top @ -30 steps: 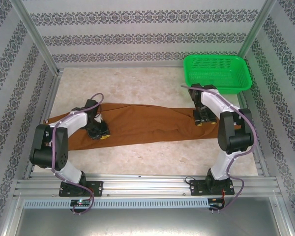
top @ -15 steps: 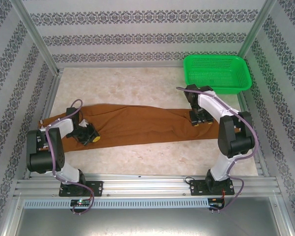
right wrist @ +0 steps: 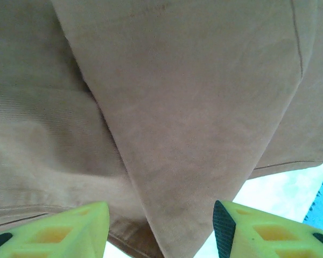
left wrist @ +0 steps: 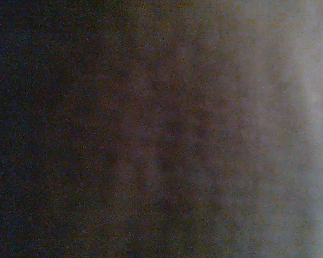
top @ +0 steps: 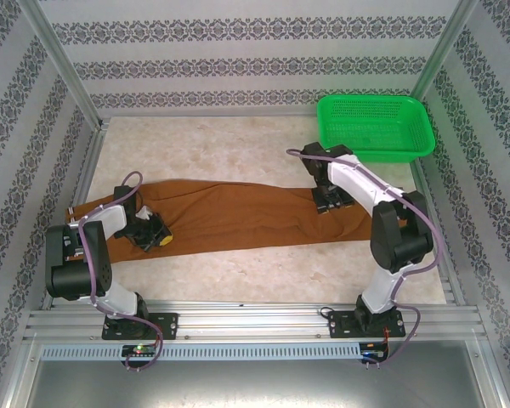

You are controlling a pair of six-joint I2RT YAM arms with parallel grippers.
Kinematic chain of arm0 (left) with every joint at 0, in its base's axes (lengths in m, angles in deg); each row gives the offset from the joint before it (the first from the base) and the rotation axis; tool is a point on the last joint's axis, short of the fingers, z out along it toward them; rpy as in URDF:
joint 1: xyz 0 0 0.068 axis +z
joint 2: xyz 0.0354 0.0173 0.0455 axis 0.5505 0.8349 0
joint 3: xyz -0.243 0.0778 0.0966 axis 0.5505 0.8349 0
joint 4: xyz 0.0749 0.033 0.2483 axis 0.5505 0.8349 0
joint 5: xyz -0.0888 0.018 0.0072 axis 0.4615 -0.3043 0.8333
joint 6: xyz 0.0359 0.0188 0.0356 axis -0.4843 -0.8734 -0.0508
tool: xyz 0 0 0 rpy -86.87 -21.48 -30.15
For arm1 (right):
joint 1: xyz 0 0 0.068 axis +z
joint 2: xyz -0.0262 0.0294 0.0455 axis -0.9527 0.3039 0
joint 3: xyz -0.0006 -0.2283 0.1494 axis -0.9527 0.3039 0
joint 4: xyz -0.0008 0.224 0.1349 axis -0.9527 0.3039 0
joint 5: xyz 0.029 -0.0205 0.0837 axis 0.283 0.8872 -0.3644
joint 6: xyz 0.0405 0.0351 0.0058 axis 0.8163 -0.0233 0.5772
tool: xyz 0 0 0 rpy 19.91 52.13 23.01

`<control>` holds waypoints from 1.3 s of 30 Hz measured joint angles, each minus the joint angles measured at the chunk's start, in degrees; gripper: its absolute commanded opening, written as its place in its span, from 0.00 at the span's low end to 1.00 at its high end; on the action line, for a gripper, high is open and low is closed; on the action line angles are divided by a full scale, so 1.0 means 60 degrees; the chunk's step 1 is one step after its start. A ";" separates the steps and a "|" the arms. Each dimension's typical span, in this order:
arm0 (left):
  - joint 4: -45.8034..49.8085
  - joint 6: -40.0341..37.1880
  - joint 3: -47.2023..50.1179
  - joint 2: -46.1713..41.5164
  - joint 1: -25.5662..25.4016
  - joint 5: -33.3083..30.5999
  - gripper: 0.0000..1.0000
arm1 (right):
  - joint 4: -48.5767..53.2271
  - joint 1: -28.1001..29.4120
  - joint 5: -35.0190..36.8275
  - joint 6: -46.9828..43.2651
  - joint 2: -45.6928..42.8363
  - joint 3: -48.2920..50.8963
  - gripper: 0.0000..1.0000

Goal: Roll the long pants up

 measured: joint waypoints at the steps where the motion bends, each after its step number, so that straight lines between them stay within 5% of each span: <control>1: 0.0004 -0.0007 -0.0004 0.0000 0.0000 -0.0004 0.03 | 0.0011 0.0000 0.0066 0.0004 0.0138 0.0051 0.56; 8: 0.0040 -0.0091 -0.0047 0.0004 0.0000 -0.0044 0.02 | 0.0229 -0.0284 0.0907 0.0124 0.0444 0.0557 0.48; 9: 0.0040 -0.0106 -0.0058 0.0004 0.0000 -0.0069 0.02 | 0.0251 -0.0397 0.1173 0.0189 0.0455 0.0590 0.31; 10: 0.0051 -0.0113 -0.0073 0.0004 0.0000 -0.0102 0.00 | 0.0273 -0.0543 0.1534 0.0306 0.0466 0.0627 0.00; 16: 0.0324 -0.0113 -0.0284 -0.0022 0.0200 -0.0346 0.00 | 0.0277 -0.1526 0.3158 0.0987 0.0357 0.0794 0.00; 23: 0.0984 -0.0149 -0.0838 -0.0619 0.1115 -0.0849 0.00 | -0.0051 -0.3045 0.3195 0.1133 -0.1100 0.1337 0.00; 26: 0.1297 -0.0193 -0.0987 -0.0965 0.1147 -0.0976 0.00 | -0.0095 -0.3534 0.2969 0.1282 -0.1326 0.1781 0.20; 27: 0.1399 -0.0219 -0.0994 -0.1067 0.1151 -0.1035 0.00 | -0.0131 -0.3650 0.2809 0.1344 -0.1348 0.1949 0.38; 29: 0.1639 -0.0229 -0.1009 -0.1271 0.1151 -0.1180 0.00 | -0.0251 -0.3807 0.2368 0.1311 -0.1457 0.2368 0.41; 32: 0.1982 -0.0229 -0.1067 -0.1443 0.1166 -0.1417 0.00 | -0.0474 -0.4047 0.1661 0.1351 -0.1956 0.2871 0.74; 34: 0.2131 -0.0222 -0.1115 -0.1526 0.1235 -0.1581 0.00 | -0.0601 -0.4371 0.1228 0.1341 -0.2499 0.3016 0.80; 39: 0.2364 -0.0211 -0.1392 -0.1628 0.1494 -0.2091 0.00 | -0.0998 -0.4914 0.0506 0.1264 -0.3585 0.2889 0.77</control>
